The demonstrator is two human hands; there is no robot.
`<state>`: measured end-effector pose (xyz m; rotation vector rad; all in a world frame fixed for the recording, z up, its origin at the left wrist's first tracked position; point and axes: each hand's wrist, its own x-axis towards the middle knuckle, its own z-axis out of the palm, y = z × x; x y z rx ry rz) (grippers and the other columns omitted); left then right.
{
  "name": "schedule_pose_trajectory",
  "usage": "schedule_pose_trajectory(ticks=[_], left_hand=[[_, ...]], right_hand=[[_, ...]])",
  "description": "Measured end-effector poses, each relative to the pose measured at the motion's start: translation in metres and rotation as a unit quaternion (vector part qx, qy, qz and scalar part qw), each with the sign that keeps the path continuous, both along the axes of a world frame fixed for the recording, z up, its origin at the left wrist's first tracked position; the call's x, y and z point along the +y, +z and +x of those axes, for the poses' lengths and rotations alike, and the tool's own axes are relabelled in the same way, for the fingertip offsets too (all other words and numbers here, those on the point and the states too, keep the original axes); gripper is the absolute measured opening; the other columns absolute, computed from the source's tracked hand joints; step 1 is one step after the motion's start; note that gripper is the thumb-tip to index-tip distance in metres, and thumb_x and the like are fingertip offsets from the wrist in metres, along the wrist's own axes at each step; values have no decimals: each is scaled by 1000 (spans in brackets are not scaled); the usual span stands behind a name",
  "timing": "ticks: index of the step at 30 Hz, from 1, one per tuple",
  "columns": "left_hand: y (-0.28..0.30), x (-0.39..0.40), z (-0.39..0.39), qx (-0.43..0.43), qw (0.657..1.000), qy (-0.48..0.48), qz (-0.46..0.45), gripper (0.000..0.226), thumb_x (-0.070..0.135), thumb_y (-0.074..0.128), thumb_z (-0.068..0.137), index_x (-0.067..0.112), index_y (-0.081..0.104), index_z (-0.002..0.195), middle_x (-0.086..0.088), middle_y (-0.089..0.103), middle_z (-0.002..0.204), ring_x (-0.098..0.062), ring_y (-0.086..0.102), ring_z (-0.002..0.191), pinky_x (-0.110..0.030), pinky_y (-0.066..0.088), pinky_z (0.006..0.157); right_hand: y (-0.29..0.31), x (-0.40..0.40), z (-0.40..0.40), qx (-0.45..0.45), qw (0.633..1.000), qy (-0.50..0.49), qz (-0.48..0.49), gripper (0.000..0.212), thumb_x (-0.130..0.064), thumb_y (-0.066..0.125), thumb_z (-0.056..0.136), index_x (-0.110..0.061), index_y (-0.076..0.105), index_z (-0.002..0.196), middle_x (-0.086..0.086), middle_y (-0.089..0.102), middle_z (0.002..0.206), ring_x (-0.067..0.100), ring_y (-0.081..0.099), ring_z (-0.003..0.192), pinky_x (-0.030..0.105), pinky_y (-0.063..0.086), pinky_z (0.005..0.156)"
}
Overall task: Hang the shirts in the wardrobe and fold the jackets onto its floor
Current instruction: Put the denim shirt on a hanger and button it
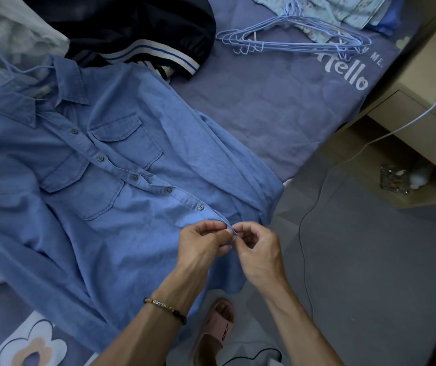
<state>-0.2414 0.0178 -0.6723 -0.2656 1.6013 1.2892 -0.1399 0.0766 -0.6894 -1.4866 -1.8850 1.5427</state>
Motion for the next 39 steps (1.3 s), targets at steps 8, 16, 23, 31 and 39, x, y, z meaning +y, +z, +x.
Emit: schedule_pose_trajectory(ticks=[8, 16, 23, 31, 39], left_hand=[[-11, -10, -4, -23, 1000, 14, 3, 12, -7, 72, 81, 0, 67, 88, -6, 71, 68, -12, 68, 62, -19, 55, 59], [-16, -5, -4, -17, 1000, -3, 4, 10, -6, 71, 84, 2, 66, 88, -6, 68, 68, -10, 63, 58, -18, 52, 58], [-19, -1, -9, -14, 999, -28, 14, 7, -5, 67, 87, -2, 65, 93, -10, 64, 70, -12, 56, 58, -16, 48, 53], [-13, 9, -18, -56, 998, -38, 19, 14, -12, 65, 85, 2, 65, 81, -8, 64, 66, -9, 63, 54, -16, 52, 53], [-15, 7, -20, -13, 998, -62, 2, 16, -11, 64, 86, 3, 59, 92, -10, 62, 70, -14, 60, 60, -19, 51, 51]], right_hand=[[-4, -4, -5, -13, 998, 49, 34, 19, 0, 71, 83, -19, 71, 83, -9, 68, 81, 3, 64, 73, 11, 48, 67], [-5, 1, -5, -30, 982, 100, 159, 22, 9, 63, 81, -10, 73, 84, -8, 60, 81, -6, 59, 75, 3, 41, 68], [-4, 14, -10, -60, 970, 165, 170, 18, 1, 65, 81, -15, 72, 85, -8, 58, 80, 6, 56, 71, 7, 41, 67], [-4, 21, -13, -78, 958, 170, 219, 17, -5, 57, 79, -14, 71, 83, 1, 60, 79, 16, 59, 68, 30, 48, 66], [-4, 24, -12, -54, 979, 147, 132, 14, 0, 69, 82, -12, 76, 86, -1, 66, 83, 6, 61, 73, 10, 46, 69]])
